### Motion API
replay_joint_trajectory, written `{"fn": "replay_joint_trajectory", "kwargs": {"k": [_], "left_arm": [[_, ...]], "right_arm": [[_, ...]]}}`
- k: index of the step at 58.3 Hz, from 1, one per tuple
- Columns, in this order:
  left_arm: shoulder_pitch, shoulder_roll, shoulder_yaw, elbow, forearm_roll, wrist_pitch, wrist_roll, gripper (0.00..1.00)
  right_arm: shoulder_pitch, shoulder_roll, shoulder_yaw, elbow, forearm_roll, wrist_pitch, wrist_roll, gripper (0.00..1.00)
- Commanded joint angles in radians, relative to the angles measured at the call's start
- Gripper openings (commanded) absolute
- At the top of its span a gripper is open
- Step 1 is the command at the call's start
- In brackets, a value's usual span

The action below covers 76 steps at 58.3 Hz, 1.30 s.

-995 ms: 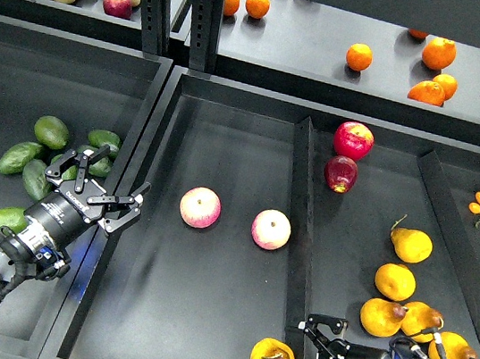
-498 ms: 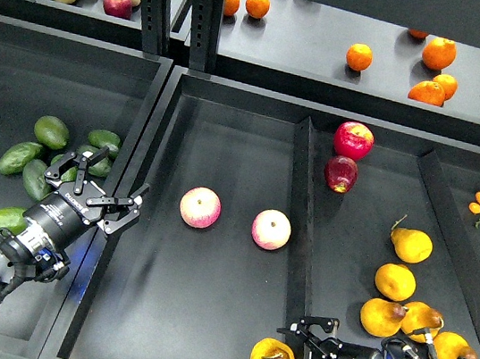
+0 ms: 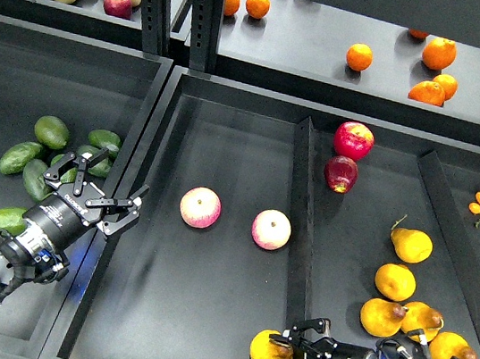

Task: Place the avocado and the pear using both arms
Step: 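Close the right gripper on the yellow pear and lift it, then carry the pear with the right gripper into the pear bin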

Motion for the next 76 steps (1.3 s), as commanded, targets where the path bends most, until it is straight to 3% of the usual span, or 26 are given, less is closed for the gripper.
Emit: {"fn": "replay_joint_trajectory", "kwargs": {"k": [1,51,76], "left_arm": [[0.0,0.0,0.0,0.0,0.0,0.0,0.0,0.99],[0.008,0.0,0.0,0.0,0.0,0.0,0.0,0.99],[0.009,0.0,0.005,0.002,0.0,0.0,0.0,0.99]], "right_arm": [[-0.002,0.0,0.001,0.003,0.003,0.0,0.0,0.26],[0.048,-0.034,0.024,0.089,0.081,0.0,0.0,0.22],[0.046,-0.299,0.043,0.164,0.143,0.0,0.0,0.23]]}}
